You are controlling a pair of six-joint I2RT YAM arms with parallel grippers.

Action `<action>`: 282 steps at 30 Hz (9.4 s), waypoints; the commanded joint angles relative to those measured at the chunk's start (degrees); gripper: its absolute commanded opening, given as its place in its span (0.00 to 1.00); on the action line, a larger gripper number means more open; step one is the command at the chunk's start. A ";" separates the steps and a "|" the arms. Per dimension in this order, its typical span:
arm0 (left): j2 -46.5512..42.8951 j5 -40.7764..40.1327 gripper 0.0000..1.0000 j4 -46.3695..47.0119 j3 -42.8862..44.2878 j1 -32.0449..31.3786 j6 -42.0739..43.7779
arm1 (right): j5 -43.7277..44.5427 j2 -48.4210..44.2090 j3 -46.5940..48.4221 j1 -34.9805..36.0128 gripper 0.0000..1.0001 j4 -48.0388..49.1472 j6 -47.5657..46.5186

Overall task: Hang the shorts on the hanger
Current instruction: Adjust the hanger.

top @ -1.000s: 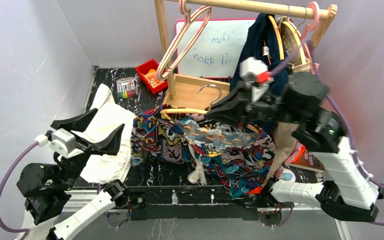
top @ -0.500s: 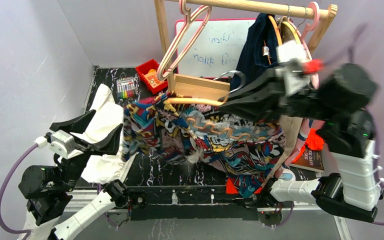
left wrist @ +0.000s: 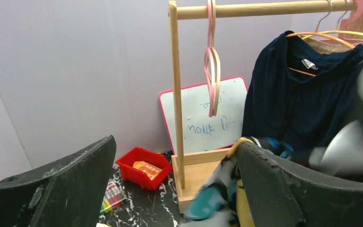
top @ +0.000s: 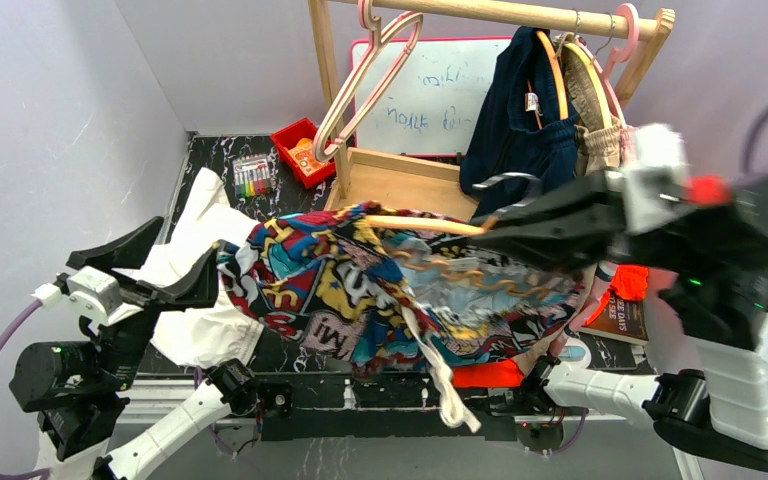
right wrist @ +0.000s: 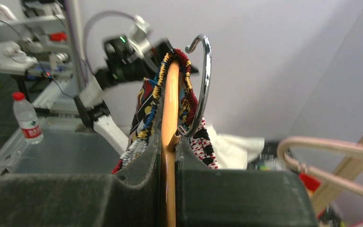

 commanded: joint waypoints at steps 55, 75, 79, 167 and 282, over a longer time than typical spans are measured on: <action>-4.64 1.46 0.98 9.62 -32.66 -0.38 -5.22 | 69.88 16.86 18.11 1.81 0.00 -6.36 -7.32; -1.78 -3.39 0.98 13.47 -34.29 -0.35 -8.49 | 71.88 14.85 18.26 1.90 0.00 2.58 -7.36; -0.05 -2.76 0.99 12.88 -34.02 -0.28 -8.89 | 72.22 13.93 15.88 1.93 0.00 4.29 -8.46; -0.79 1.95 0.98 12.36 -35.16 0.77 -10.68 | 68.79 23.00 8.78 -10.90 0.00 -5.20 -1.75; 54.88 47.38 0.00 35.63 10.06 -9.43 29.29 | 14.31 -3.48 -20.56 -20.72 0.47 -12.75 16.16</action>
